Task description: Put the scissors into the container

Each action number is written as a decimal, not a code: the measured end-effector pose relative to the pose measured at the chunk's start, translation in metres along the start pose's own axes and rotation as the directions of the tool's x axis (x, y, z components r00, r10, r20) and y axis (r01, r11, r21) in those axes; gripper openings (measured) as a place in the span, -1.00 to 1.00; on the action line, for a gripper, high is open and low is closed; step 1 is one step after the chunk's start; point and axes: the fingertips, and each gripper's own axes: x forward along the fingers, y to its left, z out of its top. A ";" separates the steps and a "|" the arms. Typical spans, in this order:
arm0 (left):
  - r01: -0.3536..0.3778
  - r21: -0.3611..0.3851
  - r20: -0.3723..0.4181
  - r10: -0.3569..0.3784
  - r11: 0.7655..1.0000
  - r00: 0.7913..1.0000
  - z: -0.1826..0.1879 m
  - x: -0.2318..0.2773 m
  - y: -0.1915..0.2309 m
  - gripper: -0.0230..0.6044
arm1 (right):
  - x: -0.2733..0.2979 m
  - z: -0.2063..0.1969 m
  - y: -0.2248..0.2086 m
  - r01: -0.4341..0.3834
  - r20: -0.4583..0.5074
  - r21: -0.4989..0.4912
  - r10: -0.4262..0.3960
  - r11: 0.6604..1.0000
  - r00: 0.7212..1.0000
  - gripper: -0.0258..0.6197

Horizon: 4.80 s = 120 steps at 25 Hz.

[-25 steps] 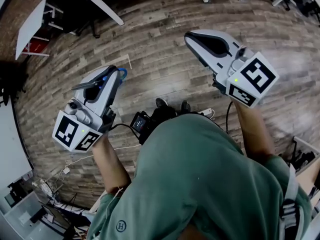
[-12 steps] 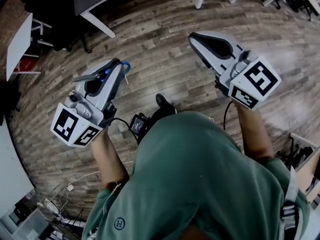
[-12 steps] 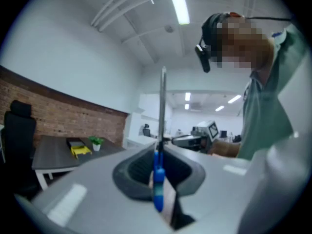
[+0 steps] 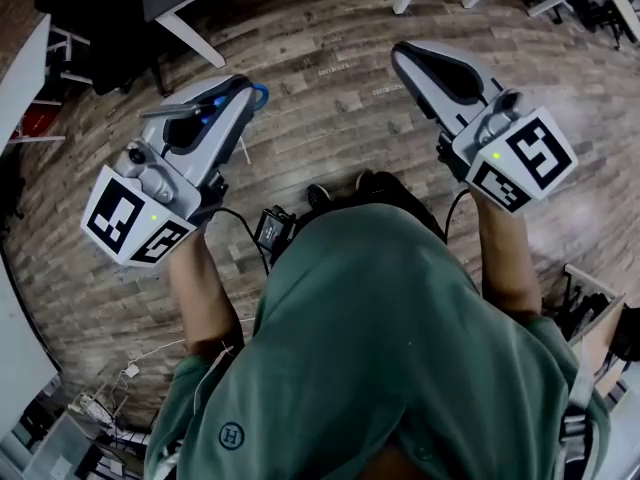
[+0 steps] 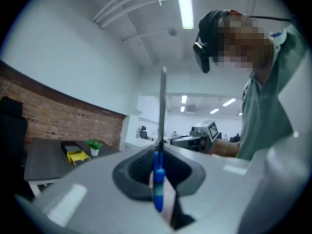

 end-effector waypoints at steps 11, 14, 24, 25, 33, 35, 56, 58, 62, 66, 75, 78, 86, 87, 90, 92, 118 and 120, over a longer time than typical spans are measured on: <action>-0.060 -0.036 -0.045 0.058 0.998 0.997 -0.003 0.068 0.071 -0.84 | 0.050 -0.001 -0.094 -0.062 0.007 0.030 0.062 0.998 0.998 -0.90; -0.080 -0.024 -0.064 0.079 0.996 0.995 -0.001 0.098 0.089 -0.84 | 0.060 -0.001 -0.130 -0.082 0.016 0.041 0.081 0.996 0.997 -0.90; -0.139 -0.010 -0.083 0.138 0.990 0.987 0.014 0.168 0.150 -0.84 | 0.098 0.009 -0.223 -0.137 0.033 0.047 0.136 0.989 0.990 -0.90; -0.139 -0.011 -0.086 0.138 0.990 0.987 0.017 0.172 0.158 -0.84 | 0.104 0.011 -0.230 -0.139 0.031 0.052 0.138 0.989 0.990 -0.90; -0.104 -0.001 -0.071 0.103 0.995 0.992 0.020 0.180 0.183 -0.84 | 0.122 0.014 -0.242 -0.110 0.022 0.041 0.109 0.993 0.994 -0.90; -0.088 -0.006 -0.064 0.088 0.996 0.994 0.019 0.181 0.197 -0.84 | 0.132 0.016 -0.246 -0.093 0.018 0.036 0.092 0.995 0.996 -0.90; 0.010 -0.049 -0.013 -0.010 0.999 1.000 0.030 0.204 0.338 -0.84 | 0.248 0.046 -0.302 -0.022 -0.035 0.000 0.022 1.000 0.999 -0.90; -0.002 -0.052 -0.022 0.001 0.999 1.000 0.030 0.213 0.346 -0.84 | 0.254 0.045 -0.316 -0.030 -0.034 0.007 0.030 1.000 0.999 -0.90; -0.036 -0.060 -0.053 0.033 0.998 0.998 0.029 0.231 0.365 -0.84 | 0.272 0.045 -0.342 -0.066 -0.019 0.025 0.066 0.998 0.998 -0.90; -0.076 -0.058 -0.087 0.071 0.995 0.994 0.029 0.259 0.388 -0.84 | 0.287 0.048 -0.377 -0.103 0.007 0.040 0.103 0.994 0.995 -0.90; -0.169 -0.080 -0.136 0.157 0.982 0.978 0.015 0.333 0.457 -0.84 | 0.332 0.033 -0.464 -0.191 -0.004 0.052 0.191 0.980 0.982 -0.90; -0.191 -0.084 -0.135 0.179 0.978 0.975 0.020 0.339 0.461 -0.84 | 0.337 0.031 -0.470 -0.215 -0.017 0.062 0.216 0.975 0.976 -0.90; -0.195 -0.107 -0.128 0.181 0.975 0.975 0.011 0.341 0.485 -0.84 | 0.360 0.026 -0.467 -0.241 -0.054 0.050 0.244 0.969 0.968 -0.90; -0.189 -0.113 -0.129 0.174 0.976 0.976 0.008 0.343 0.493 -0.84 | 0.366 0.026 -0.470 -0.235 -0.058 0.046 0.237 0.971 0.970 -0.90; -0.167 -0.131 -0.131 0.150 0.977 0.980 0.001 0.353 0.521 -0.84 | 0.389 0.026 -0.483 -0.219 -0.076 0.049 0.222 0.975 0.972 -0.90; -0.160 -0.144 -0.128 0.142 0.977 0.982 -0.002 0.358 0.538 -0.84 | 0.404 0.024 -0.489 -0.220 -0.094 0.045 0.223 0.975 0.970 -0.90; -0.143 -0.289 -0.281 0.058 0.947 0.958 -0.124 0.390 0.644 -0.84 | 0.499 -0.044 -0.509 -0.172 -0.200 0.123 0.194 0.977 0.960 -0.90; -0.145 -0.307 -0.294 0.051 0.941 0.954 -0.135 0.393 0.649 -0.84 | 0.504 -0.049 -0.510 -0.171 -0.206 0.133 0.196 0.976 0.959 -0.90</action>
